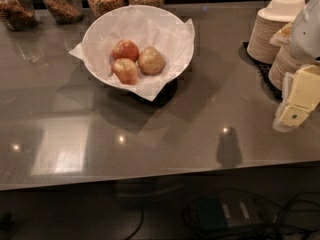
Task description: Pick apple from white bowl
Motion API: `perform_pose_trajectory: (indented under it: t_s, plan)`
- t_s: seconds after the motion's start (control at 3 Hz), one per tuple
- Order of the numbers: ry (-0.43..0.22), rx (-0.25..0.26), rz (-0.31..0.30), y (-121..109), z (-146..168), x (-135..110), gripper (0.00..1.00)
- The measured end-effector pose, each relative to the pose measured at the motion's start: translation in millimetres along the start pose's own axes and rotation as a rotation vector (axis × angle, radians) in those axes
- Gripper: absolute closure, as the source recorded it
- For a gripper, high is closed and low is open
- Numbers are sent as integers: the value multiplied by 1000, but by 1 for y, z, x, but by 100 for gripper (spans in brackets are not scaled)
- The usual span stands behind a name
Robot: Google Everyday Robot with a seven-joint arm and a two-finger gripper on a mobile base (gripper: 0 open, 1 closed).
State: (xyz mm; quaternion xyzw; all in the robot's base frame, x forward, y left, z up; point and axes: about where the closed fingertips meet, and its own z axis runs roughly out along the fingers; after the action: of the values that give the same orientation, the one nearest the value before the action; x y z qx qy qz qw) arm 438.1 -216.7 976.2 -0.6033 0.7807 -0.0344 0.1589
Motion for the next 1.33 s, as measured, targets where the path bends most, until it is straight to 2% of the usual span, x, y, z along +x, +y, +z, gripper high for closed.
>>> perform_pose_trajectory:
  t_s: [0.33,0.67,1.33]
  plan:
    - [0,0,0,0,0,0,0]
    - [-52,20,-25,-7,1,-16,0]
    - [-229,85,-93,-43,7,-83,0]
